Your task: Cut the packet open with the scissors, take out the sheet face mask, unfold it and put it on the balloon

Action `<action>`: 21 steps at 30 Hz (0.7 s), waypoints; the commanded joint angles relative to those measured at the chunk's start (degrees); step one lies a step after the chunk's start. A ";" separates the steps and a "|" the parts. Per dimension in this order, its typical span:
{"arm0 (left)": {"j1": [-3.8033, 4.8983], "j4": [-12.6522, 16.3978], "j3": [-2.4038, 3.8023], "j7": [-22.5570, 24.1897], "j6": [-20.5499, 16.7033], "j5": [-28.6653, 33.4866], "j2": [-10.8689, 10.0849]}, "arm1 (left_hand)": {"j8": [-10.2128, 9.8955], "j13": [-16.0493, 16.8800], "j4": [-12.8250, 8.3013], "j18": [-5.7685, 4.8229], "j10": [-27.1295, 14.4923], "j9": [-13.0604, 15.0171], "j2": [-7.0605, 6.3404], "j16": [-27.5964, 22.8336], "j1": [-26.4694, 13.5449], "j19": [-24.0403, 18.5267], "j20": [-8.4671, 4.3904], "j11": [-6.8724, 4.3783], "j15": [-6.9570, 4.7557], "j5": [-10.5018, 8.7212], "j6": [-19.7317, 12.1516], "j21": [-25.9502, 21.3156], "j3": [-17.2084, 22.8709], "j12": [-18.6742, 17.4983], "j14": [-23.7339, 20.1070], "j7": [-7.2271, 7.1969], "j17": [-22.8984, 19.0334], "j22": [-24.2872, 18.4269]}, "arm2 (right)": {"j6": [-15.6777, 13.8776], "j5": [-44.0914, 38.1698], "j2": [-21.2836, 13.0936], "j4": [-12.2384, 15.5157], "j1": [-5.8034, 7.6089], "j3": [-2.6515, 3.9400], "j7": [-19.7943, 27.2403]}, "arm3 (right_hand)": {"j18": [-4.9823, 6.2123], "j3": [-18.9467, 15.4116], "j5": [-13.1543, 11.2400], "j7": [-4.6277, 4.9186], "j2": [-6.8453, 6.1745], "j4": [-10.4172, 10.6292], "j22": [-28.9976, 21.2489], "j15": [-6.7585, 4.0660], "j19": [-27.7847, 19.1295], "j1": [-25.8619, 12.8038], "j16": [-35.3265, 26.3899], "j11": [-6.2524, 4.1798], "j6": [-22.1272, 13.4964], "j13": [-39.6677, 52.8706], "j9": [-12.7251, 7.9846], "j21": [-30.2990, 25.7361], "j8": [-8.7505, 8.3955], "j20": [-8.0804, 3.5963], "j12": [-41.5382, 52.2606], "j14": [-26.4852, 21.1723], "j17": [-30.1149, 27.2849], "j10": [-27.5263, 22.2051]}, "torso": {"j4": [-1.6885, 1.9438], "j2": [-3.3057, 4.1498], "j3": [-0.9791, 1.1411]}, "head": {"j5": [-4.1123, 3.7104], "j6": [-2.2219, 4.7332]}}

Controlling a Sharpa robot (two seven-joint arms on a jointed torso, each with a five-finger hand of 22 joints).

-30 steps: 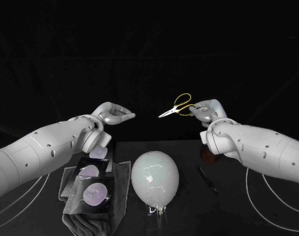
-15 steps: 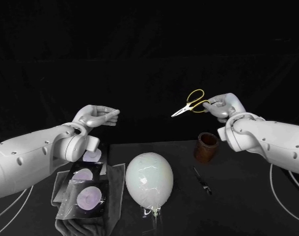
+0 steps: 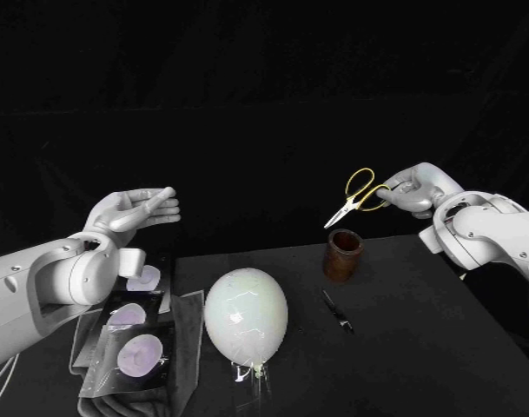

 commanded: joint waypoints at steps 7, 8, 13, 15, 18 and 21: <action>-0.44 2.10 0.07 2.73 -0.14 3.42 -1.39 | 0.03 -0.10 -0.11 0.84 0.41 -0.07 0.29 0.27 0.51 0.51 0.04 -0.10 0.09 -0.11 0.43 0.35 -0.37 0.25 0.52 2.03 0.10 0.03 | 4.87 -10.47 -4.19 2.84 0.90 -0.27 -5.27 | -0.65 1.79 0.12 -0.62 0.06 -1.34 10.77 -0.45 0.45 -0.91 0.25 -3.66 0.35 0.22 5.40 0.64 0.48 -0.05 0.03 2.96 -0.05 4.26 | -0.12 -0.60 0.14 | -1.49 -0.36; -0.46 2.19 0.06 2.73 -0.14 3.44 -1.49 | 0.03 -0.10 -0.11 0.84 0.41 -0.07 0.29 0.27 0.51 0.51 0.04 -0.10 0.09 -0.11 0.43 0.35 -0.37 0.25 0.52 2.03 0.10 0.03 | 4.93 -11.25 -4.29 2.97 0.93 -0.31 -5.55 | -0.66 1.81 0.13 -0.64 0.04 -1.33 10.78 -0.45 0.47 -0.94 0.25 -3.67 0.36 0.23 5.42 0.69 0.50 -0.05 0.04 2.96 -0.06 4.29 | -0.12 -0.60 0.14 | -1.49 -0.36; -0.58 2.68 0.06 2.75 -0.18 3.48 -2.05 | -0.03 -0.13 -0.12 0.89 0.33 -0.11 0.26 0.31 0.51 0.63 0.04 -0.07 0.10 -0.11 0.38 0.37 -0.43 0.19 0.54 2.09 0.09 0.02 | 4.64 -14.35 -4.29 3.36 0.99 -0.49 -6.86 | -0.70 1.90 0.12 -0.72 -0.11 -1.15 10.84 -0.51 0.54 -1.25 0.21 -3.74 0.46 0.35 5.60 0.98 0.66 -0.08 0.07 2.94 -0.17 4.49 | 0.01 -0.47 0.24 | -1.74 -0.55; -0.63 2.95 0.05 2.77 -0.19 3.49 -2.33 | -0.03 -0.13 -0.12 0.89 0.33 -0.11 0.26 0.31 0.51 0.63 0.04 -0.07 0.10 -0.11 0.38 0.37 -0.43 0.19 0.54 2.09 0.09 0.02 | 4.00 -15.56 -4.17 3.37 1.01 -0.54 -7.58 | -0.73 1.94 0.13 -0.75 -0.16 -1.12 10.88 -0.53 0.59 -1.32 0.22 -3.77 0.48 0.39 5.65 1.16 0.71 -0.10 0.08 2.94 -0.16 4.55 | 0.06 -0.42 0.24 | -1.94 -0.55; -0.67 3.25 0.05 2.78 -0.18 3.49 -2.64 | -0.03 -0.13 -0.12 0.89 0.33 -0.11 0.26 0.31 0.51 0.63 0.04 -0.07 0.10 -0.11 0.38 0.37 -0.43 0.19 0.54 2.09 0.09 0.02 | 2.98 -16.90 -3.90 3.14 1.02 -0.58 -8.54 | -0.79 1.99 0.13 -0.81 -0.24 -1.09 10.95 -0.56 0.68 -1.39 0.24 -3.81 0.53 0.45 5.73 1.46 0.78 -0.12 0.11 2.95 -0.11 4.66 | -0.02 -0.41 0.11 | -2.06 -0.60; -0.69 3.40 0.05 2.80 -0.17 3.50 -2.80 | -0.08 -0.15 -0.12 0.92 0.27 -0.14 0.25 0.33 0.51 0.69 0.05 -0.04 0.10 -0.12 0.34 0.37 -0.47 0.16 0.54 2.11 0.09 0.01 | 2.37 -18.16 -3.48 2.84 1.02 -0.60 -9.32 | -0.79 2.02 0.13 -0.83 -0.27 -1.07 10.96 -0.57 0.69 -1.42 0.24 -3.83 0.54 0.48 5.76 1.51 0.81 -0.13 0.12 2.95 -0.12 4.71 | -0.06 -0.44 0.04 | -2.09 -0.82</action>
